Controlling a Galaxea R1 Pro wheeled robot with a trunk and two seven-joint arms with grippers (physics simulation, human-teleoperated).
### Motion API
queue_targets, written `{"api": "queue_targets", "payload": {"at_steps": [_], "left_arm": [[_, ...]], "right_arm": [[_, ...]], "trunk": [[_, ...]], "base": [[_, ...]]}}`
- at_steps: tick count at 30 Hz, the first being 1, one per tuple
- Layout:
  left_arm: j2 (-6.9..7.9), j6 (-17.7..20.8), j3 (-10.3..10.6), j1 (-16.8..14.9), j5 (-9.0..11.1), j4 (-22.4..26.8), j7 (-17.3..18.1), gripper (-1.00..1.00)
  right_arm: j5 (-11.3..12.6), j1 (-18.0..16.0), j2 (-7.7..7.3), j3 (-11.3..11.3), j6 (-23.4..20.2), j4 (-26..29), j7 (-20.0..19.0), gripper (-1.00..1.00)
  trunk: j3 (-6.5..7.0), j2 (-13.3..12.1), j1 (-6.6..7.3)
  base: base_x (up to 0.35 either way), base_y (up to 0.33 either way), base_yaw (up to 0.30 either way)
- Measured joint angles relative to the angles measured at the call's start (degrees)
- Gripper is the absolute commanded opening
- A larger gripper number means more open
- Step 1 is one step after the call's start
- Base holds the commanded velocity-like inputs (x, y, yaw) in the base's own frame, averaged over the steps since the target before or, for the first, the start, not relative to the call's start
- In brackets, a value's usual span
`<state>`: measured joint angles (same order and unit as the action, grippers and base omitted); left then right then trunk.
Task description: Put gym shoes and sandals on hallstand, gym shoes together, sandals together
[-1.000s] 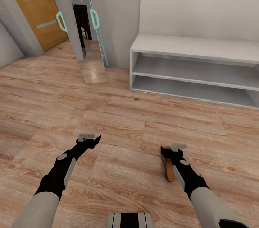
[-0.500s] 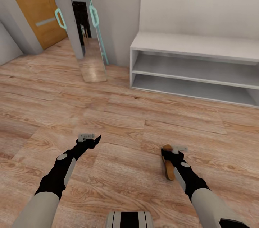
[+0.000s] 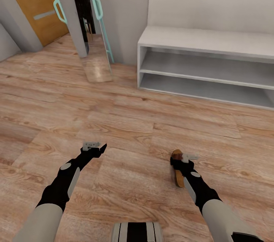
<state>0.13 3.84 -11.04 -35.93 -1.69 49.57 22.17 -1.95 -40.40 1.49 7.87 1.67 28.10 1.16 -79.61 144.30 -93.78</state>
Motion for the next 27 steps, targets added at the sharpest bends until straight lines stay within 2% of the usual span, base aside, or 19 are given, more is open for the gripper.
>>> {"api": "queue_targets", "payload": {"at_steps": [10, 14, 27], "left_arm": [[0.0, 0.0, 0.0, 0.0, 0.0, 0.0, 0.0, 1.0], [0.0, 0.0, 0.0, 0.0, 0.01, 0.0, 0.0, 1.0], [0.0, 0.0, 0.0, -0.01, 0.0, 0.0, 0.0, 1.0]], "right_arm": [[0.05, -0.03, -0.23, 0.12, 0.0, 0.03, 0.03, 1.0], [0.04, -0.01, -0.23, 0.12, 0.0, 0.14, 0.01, 1.0], [0.04, 0.0, -0.15, 0.12, 0.0, 0.24, 0.07, 1.0]], "trunk": [[-3.07, 0.14, -0.26], [-3.17, 0.14, -0.25], [-6.79, 0.31, -0.59]], "base": [[0.0, 0.0, -0.023], [0.0, 0.0, -0.007], [0.0, 0.0, -0.045]]}}
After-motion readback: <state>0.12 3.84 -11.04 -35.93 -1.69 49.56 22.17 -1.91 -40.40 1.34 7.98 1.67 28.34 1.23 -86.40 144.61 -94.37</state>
